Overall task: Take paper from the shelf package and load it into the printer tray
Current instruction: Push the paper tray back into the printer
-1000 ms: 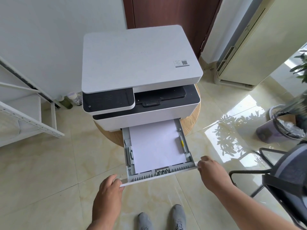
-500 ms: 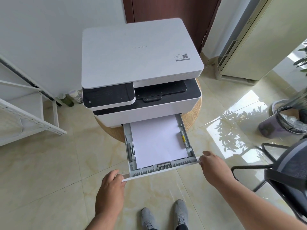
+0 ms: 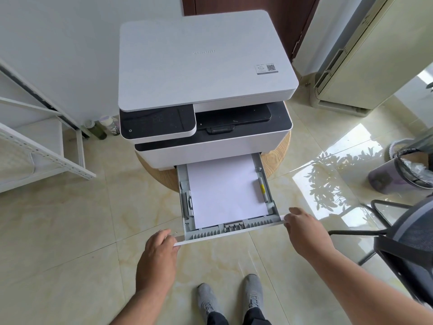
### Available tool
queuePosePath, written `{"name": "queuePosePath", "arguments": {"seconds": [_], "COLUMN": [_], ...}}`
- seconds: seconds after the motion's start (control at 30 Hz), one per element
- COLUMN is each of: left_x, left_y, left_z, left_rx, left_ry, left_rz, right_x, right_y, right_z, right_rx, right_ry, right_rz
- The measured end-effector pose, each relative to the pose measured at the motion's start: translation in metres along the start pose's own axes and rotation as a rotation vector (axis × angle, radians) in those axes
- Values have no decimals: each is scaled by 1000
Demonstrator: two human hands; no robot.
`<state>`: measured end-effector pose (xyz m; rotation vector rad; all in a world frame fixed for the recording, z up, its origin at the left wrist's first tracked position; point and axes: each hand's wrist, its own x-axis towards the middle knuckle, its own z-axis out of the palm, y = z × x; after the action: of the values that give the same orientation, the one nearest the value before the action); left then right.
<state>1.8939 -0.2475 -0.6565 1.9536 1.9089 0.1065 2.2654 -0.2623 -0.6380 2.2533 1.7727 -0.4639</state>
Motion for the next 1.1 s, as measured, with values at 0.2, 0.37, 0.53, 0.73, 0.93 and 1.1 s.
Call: {"name": "queuePosePath", "arguments": {"seconds": [0.2, 0.37, 0.53, 0.73, 0.93, 1.1], "left_x": [26, 37, 41, 41, 38, 36], "left_y": [1, -2, -3, -8, 6, 18], "left_z": [-9, -14, -11, -6, -9, -12], "left_rx": [-11, 36, 12, -152, -238, -225], "left_ry": [59, 35, 4, 26, 42, 46], "left_rz": [31, 21, -16, -160, -355, -412], "right_x": [20, 25, 28, 25, 27, 30], "right_y": [-7, -15, -16, -16, -11, -4], "right_z": [-17, -21, -24, -29, -32, -32], "right_rx": [30, 63, 129, 213, 343, 390], "right_ry": [49, -1, -48, -28, -38, -68], "right_rz": [-7, 33, 92, 110, 171, 161]}}
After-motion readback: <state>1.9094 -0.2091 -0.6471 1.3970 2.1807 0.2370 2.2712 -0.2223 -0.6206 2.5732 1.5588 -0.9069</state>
